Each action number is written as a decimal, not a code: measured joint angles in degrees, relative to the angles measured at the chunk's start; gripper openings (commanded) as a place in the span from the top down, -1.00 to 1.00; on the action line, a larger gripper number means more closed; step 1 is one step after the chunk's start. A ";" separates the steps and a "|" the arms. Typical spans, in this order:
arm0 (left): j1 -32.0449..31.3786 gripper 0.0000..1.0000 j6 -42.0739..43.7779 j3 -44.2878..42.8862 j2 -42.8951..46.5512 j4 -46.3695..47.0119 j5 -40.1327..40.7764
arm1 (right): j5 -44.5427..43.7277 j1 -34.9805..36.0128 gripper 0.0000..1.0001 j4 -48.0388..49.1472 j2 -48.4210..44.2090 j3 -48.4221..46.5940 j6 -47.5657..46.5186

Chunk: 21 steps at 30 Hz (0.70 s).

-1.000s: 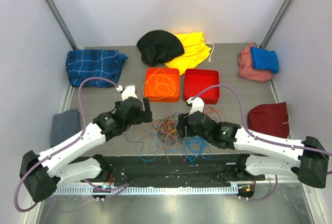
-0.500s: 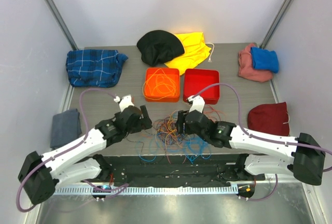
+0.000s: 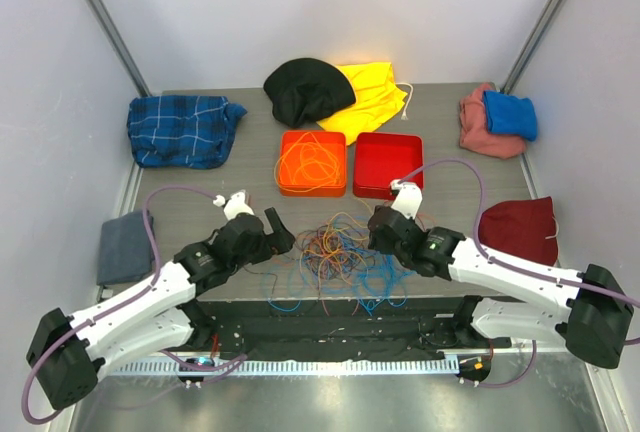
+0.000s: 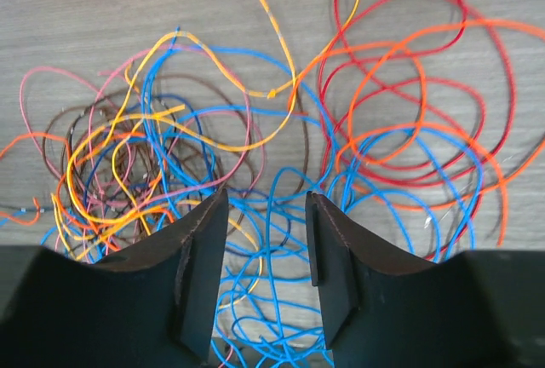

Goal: Untangle the cables

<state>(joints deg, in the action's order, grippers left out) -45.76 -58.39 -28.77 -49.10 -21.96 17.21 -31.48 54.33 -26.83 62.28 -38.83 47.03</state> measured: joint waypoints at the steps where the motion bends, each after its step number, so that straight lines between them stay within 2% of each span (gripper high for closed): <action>1: 0.00 -0.99 0.00 0.09 -0.11 0.35 -0.39 | 0.20 0.24 0.06 0.00 -0.07 0.31 0.59; 3: 0.00 -0.99 0.02 0.55 -0.13 1.18 -0.87 | 0.83 0.94 0.13 -0.04 -0.31 1.11 1.66; 6: 0.00 -1.00 0.07 1.40 -0.17 2.27 -1.57 | 2.38 1.49 0.39 -0.04 -0.52 2.25 2.71; 7: 0.00 -1.00 0.11 1.60 -0.28 2.49 -1.84 | 3.17 1.55 0.53 -0.09 -0.37 2.58 2.91; 12: 0.00 -0.99 0.28 1.68 -1.33 3.30 -2.43 | 5.53 1.60 0.85 -0.33 2.08 2.89 3.67; 13: 0.00 -1.00 0.28 1.68 -1.55 3.41 -2.51 | 5.70 1.60 0.98 -0.44 2.45 2.89 3.76; 18: 0.00 -0.99 0.28 1.68 -1.86 3.56 -2.93 | 4.61 1.60 0.98 -4.00 2.56 -0.83 1.97; 21: 0.00 -1.00 0.28 1.68 -1.73 3.58 -2.93 | 2.47 1.60 0.98 -7.76 2.08 -11.10 -2.89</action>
<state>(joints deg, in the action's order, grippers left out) -45.76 -58.11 -27.09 -50.83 -18.37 14.28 -29.02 55.92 -34.59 64.36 -49.93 44.14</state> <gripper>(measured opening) 0.995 0.037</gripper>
